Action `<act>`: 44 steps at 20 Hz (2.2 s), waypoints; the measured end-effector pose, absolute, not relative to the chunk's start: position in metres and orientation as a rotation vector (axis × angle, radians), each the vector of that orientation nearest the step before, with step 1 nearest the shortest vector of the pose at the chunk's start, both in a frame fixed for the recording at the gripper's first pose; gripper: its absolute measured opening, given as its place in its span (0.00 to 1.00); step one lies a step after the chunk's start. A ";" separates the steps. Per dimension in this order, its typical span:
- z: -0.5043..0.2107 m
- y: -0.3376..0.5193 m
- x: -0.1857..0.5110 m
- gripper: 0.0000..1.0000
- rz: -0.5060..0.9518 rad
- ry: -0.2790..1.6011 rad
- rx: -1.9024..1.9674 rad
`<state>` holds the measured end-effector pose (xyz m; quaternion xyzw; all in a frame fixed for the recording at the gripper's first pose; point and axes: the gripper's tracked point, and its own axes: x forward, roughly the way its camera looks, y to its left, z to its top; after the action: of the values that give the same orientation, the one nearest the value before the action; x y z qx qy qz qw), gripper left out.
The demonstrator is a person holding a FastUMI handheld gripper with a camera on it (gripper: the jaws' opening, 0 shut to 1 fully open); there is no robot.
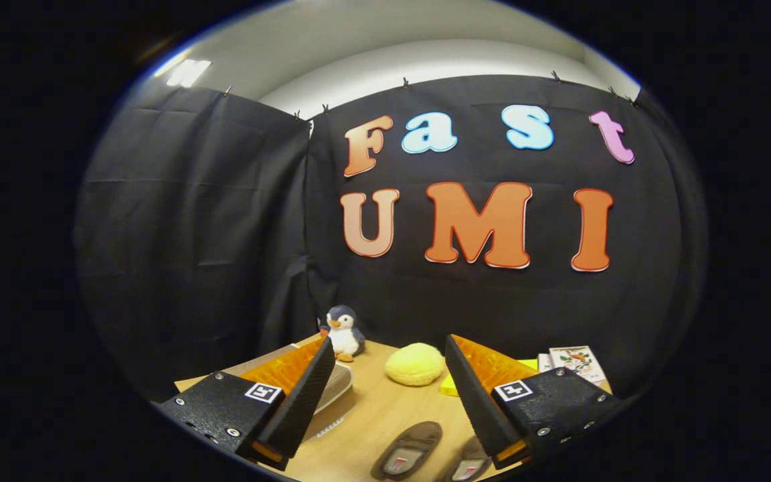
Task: Open the storage box then place both shoes into the box .Put the left shoe in first, then the right shoe, with the right side of both shoes facing outward in a uniform manner.
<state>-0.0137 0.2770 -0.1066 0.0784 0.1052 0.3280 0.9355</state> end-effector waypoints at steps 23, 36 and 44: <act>-0.305 0.436 -0.100 0.98 1.070 1.027 0.571; -0.318 0.474 -0.108 0.87 1.138 1.235 1.072; -0.296 0.458 -0.101 0.66 1.145 1.166 1.121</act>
<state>-0.1009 0.4575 -0.2957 0.4733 0.4921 0.4835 0.5479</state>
